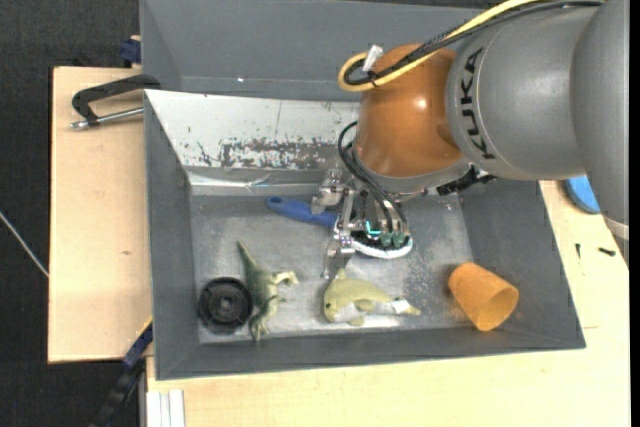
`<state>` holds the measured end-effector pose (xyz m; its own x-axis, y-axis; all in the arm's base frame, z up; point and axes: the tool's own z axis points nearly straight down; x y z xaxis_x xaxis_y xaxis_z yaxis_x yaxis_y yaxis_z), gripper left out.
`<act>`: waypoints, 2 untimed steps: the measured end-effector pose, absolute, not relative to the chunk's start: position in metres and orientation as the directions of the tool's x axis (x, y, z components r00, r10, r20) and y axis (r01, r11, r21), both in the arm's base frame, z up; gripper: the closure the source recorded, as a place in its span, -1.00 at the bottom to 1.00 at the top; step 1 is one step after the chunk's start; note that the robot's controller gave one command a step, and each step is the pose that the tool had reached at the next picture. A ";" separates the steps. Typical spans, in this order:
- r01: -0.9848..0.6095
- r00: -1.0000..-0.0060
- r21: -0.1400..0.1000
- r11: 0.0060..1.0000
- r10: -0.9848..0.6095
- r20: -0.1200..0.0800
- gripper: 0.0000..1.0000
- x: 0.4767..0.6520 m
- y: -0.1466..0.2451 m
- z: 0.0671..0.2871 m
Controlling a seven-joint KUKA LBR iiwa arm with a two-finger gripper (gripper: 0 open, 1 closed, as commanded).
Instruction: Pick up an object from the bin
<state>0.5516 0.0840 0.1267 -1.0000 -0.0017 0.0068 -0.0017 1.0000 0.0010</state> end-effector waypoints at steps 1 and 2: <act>0.150 -0.989 0.001 0.989 0.150 -0.001 -1.00 0.565 0.042 0.077; 0.149 -0.989 0.003 0.989 0.149 -0.005 1.00 0.566 0.043 0.078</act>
Offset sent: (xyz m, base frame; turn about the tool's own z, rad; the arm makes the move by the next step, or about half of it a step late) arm 0.0121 -0.0423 -0.0509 0.1524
